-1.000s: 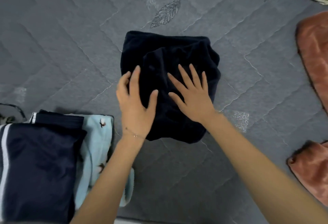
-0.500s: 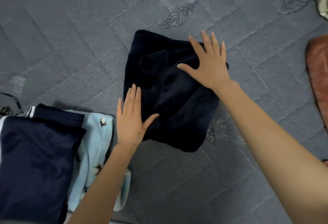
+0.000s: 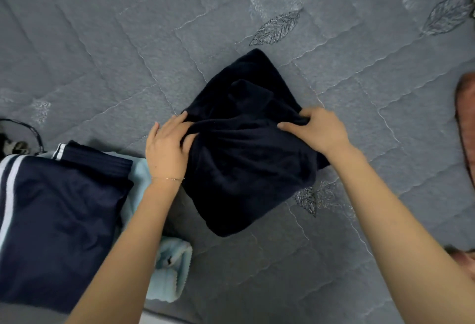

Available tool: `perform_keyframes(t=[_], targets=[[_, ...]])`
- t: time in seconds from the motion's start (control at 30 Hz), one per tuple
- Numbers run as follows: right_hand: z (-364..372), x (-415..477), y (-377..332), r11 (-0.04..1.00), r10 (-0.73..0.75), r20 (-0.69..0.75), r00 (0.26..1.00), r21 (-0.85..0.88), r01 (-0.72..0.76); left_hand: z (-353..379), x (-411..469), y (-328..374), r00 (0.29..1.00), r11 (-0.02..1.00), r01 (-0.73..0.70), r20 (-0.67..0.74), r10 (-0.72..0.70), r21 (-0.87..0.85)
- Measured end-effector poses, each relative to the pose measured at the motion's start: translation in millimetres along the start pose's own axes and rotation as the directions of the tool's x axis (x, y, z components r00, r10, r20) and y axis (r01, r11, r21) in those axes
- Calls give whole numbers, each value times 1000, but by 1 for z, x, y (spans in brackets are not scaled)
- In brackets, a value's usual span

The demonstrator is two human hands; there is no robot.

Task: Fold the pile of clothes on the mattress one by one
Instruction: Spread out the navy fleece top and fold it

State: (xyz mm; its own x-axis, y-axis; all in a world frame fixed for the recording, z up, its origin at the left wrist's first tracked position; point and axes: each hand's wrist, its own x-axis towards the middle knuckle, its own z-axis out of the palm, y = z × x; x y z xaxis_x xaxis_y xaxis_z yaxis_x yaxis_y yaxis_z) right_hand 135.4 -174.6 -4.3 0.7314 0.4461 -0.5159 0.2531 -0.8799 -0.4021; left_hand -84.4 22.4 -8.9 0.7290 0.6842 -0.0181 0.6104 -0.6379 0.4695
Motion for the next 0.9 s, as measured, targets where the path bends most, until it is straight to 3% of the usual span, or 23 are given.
perform_keyframes(t=[0.07, 0.13, 0.2, 0.27, 0.33, 0.4, 0.57, 0.67, 0.8, 0.9], targets=[[1, 9, 3, 998, -59, -57, 997, -21, 58, 3, 2, -2, 998, 997, 67, 8, -66, -26], [5, 13, 7, 979, -58, 41, 997, 196, 49, 9, -2, -3, 975, 969, 220, 24, -219, -115], [15, 11, 11, 878, -56, 199, 978, 476, -47, 15, -8, -6, 892, 857, 449, 65, -448, -254], [23, 4, 17, 810, -79, 248, 966, 581, -83, 22, -12, -9, 778, 696, 614, 136, -613, -373], [29, -4, 25, 779, -76, 234, 969, 621, -88, 27, -18, -8, 696, 578, 696, 200, -690, -427], [33, -15, 35, 737, -53, 182, 982, 670, -84, 30, -22, -4, 701, 564, 683, 200, -684, -465], [51, -66, 71, 435, 81, 181, 980, 878, -198, 22, -29, 2, 809, 590, 519, 132, -573, -618], [68, -106, 89, 332, 147, 267, 953, 894, -301, 15, -48, 7, 754, 511, 578, 176, -633, -636], [82, -136, 95, 306, 177, 294, 939, 891, -337, 13, -90, 14, 627, 380, 773, 527, -573, -507], [80, -141, 92, 305, 147, 300, 942, 893, -332, 9, -107, 6, 554, 317, 833, 683, -476, -454]])
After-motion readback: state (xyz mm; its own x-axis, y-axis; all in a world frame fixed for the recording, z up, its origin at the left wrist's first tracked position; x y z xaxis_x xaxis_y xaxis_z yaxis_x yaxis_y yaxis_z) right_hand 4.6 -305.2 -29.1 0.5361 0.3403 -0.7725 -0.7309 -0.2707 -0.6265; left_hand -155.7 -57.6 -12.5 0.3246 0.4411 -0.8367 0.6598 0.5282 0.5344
